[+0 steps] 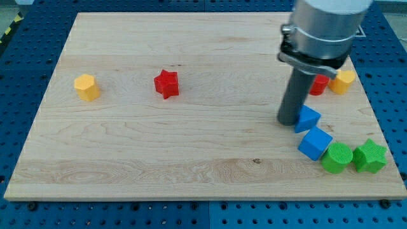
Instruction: Move the blue triangle closer to the group of blocks
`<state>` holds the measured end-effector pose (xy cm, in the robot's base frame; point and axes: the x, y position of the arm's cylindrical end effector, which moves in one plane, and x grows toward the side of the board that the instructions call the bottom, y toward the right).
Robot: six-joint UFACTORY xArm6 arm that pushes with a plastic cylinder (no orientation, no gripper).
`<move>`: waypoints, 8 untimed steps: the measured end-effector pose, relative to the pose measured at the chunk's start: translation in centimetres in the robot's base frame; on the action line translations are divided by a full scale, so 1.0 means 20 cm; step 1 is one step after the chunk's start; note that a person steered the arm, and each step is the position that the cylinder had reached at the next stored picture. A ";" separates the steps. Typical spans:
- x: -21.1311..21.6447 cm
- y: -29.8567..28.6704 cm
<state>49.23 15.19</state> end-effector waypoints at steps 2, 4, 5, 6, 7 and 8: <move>-0.07 0.20; -0.15 0.25; -0.15 0.29; -0.13 0.42; -0.07 0.46; -0.05 0.44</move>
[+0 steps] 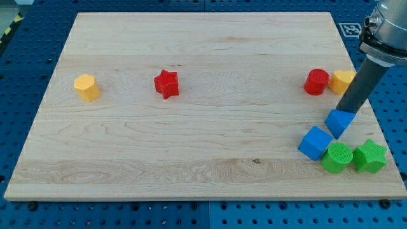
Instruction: Move the blue triangle closer to the group of blocks
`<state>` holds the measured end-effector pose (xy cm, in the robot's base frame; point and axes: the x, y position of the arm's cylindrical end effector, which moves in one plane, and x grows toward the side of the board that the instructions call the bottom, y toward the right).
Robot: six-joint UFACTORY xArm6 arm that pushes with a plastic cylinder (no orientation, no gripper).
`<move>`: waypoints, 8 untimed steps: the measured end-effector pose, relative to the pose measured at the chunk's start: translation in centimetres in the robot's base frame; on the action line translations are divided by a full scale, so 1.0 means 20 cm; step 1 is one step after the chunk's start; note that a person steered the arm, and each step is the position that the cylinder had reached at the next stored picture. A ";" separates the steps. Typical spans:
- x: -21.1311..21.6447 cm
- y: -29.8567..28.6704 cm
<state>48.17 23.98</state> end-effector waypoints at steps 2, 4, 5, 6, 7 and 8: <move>0.00 -0.11; 0.09 -0.11; 0.12 -0.11; 0.16 -0.11; 0.04 -0.11; -0.10 -0.11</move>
